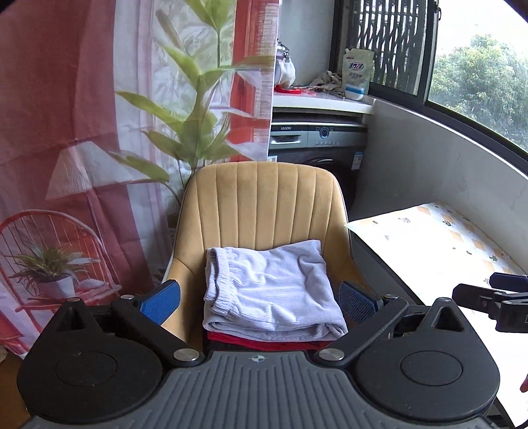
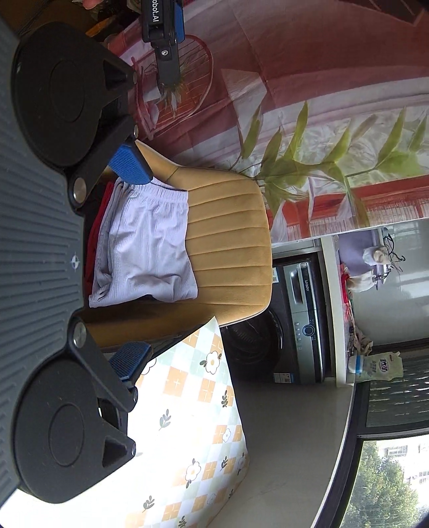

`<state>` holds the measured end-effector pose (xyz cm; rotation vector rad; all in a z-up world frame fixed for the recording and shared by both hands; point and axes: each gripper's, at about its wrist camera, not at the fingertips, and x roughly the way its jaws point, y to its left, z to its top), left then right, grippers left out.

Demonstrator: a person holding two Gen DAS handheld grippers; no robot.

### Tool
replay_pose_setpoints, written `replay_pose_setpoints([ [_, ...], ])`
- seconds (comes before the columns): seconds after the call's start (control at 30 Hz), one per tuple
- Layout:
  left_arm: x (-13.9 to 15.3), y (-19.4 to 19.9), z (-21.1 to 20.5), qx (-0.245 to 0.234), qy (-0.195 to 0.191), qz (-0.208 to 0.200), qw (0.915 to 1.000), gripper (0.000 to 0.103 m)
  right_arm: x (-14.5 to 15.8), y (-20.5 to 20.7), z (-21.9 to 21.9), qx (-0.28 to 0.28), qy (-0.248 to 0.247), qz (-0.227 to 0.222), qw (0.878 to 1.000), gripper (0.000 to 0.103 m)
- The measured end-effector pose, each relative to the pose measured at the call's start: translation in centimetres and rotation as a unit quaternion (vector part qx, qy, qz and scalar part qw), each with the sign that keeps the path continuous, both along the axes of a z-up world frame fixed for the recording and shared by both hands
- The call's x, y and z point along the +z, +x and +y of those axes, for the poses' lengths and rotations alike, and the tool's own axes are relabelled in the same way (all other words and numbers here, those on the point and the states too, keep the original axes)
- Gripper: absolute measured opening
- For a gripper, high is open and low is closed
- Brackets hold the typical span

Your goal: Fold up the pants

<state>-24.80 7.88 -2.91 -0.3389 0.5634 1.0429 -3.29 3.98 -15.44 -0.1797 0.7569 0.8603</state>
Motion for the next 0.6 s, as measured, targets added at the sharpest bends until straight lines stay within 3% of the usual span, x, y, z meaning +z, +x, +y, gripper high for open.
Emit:
replay_pose_setpoints([
  [0.07, 1.0, -0.4, -3.1, -0.003, 0.036, 0.012, 0.9993, 0.103, 1.3, -1.6, -1.2, 0.006, 0.007, -0.006, 1.000, 0.103],
  [0.13, 2.1, -1.0, -5.2, -0.003, 0.047, 0.012, 0.9988, 0.103, 2.2, -2.8, -2.2, 0.007, 0.014, -0.002, 1.000, 0.103],
  [0.3, 3.3, -2.4, -7.3, -0.005, 0.020, -0.015, 0.9997, 0.103, 3.8, -5.4, -3.4, 0.008, 0.021, -0.010, 1.000, 0.103],
  [0.47, 3.7, -3.2, -7.5, -0.005, 0.020, -0.027, 0.9994, 0.103, 4.8, -7.4, -3.7, -0.005, 0.028, -0.021, 0.999, 0.103],
  [0.6, 3.9, -3.5, -7.6, -0.013, 0.043, -0.026, 0.9986, 0.103, 5.3, -8.0, -3.4, -0.027, 0.029, -0.033, 0.999, 0.103],
])
